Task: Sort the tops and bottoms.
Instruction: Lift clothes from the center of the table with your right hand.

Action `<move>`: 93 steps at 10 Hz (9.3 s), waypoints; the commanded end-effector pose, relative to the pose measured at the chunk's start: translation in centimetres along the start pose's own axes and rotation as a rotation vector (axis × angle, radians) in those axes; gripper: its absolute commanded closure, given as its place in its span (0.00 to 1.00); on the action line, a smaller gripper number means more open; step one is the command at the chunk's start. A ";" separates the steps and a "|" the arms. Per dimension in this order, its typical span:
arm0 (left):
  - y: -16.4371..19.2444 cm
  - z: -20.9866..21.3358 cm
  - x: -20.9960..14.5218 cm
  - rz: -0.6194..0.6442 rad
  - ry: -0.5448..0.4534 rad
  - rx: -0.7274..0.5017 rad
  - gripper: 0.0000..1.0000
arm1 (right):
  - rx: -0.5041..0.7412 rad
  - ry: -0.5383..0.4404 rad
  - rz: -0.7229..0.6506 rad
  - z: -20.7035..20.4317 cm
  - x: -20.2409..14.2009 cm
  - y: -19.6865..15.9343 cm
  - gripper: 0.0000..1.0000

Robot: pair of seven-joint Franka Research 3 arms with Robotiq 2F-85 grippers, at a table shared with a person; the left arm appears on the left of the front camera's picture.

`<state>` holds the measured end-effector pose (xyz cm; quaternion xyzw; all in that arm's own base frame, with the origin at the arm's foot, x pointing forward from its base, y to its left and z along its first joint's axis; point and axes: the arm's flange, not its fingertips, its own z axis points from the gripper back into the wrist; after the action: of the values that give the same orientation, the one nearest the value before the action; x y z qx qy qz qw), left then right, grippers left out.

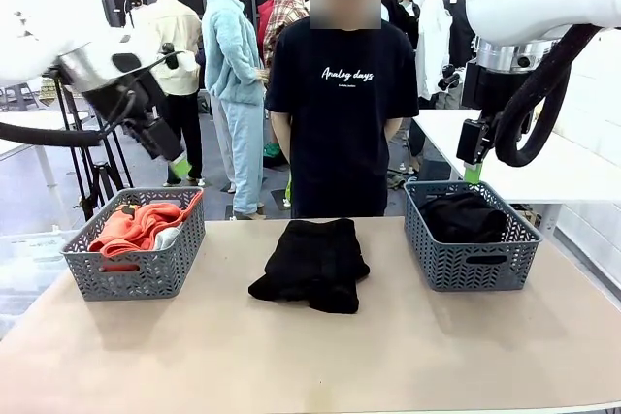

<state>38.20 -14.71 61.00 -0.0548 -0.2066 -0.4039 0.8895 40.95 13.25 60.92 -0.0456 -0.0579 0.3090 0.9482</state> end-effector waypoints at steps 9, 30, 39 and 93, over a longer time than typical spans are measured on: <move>0.7 -0.8 -2.0 0.002 0.078 -0.024 0.00 | 0.138 -0.172 0.231 -0.2 9.6 2.5 0.00; 0.7 -0.8 -2.0 0.002 0.078 -0.024 0.00 | 0.078 -0.167 0.010 -17.6 26.2 16.1 0.00; 0.7 -0.8 -2.0 0.002 0.078 -0.024 0.00 | 0.053 -0.136 -0.389 -23.7 24.0 15.3 0.00; 0.7 -0.8 -2.0 0.002 0.078 -0.024 0.00 | -0.289 -0.669 -0.539 16.1 22.7 14.2 1.00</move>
<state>38.02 -13.21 59.53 -0.0492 -0.1676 -0.4068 0.8967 46.92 36.81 75.78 -0.0459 -0.4060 0.0216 0.9125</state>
